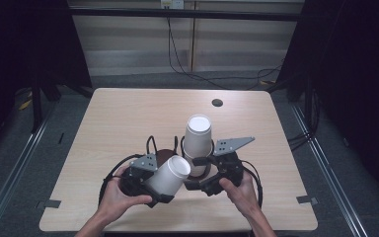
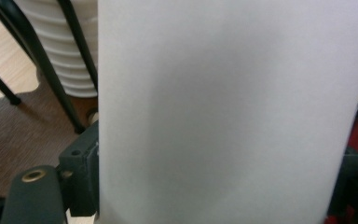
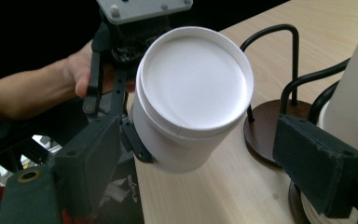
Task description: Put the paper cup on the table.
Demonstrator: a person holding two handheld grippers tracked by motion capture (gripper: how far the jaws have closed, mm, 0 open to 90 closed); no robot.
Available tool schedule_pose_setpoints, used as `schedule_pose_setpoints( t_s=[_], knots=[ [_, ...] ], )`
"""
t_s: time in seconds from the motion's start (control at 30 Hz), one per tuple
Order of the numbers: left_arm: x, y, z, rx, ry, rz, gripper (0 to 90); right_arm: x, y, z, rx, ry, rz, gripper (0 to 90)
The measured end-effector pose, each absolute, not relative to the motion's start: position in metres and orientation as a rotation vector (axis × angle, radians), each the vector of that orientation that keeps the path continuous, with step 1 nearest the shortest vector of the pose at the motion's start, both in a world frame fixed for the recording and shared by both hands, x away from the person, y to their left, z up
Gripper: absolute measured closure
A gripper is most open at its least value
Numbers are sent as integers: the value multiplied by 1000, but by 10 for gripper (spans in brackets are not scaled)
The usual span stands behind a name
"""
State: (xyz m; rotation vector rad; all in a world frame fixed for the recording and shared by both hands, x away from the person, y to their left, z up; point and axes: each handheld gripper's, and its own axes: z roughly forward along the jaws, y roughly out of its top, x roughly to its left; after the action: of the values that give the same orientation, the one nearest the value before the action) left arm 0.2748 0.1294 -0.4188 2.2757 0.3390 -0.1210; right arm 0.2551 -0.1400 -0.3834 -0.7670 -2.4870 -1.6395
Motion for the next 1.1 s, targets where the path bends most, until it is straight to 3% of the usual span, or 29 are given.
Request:
schedule_pose_setpoints(
  t_s=[0.2,0.77,0.9,1.1],
  knots=[
    [277,132,-415,2342,360,-84,177,256,-137,-387,-731,-2533,-1566,194],
    [274,130,-414,2477,299,-101,180,259,-132,-397,-674,-2625,-1391,163],
    [273,128,-413,2496,276,-104,179,257,-130,-398,-671,-2675,-1323,216],
    [271,128,-412,2523,263,-93,177,256,-127,-396,-665,-2742,-1251,178]
  ],
)
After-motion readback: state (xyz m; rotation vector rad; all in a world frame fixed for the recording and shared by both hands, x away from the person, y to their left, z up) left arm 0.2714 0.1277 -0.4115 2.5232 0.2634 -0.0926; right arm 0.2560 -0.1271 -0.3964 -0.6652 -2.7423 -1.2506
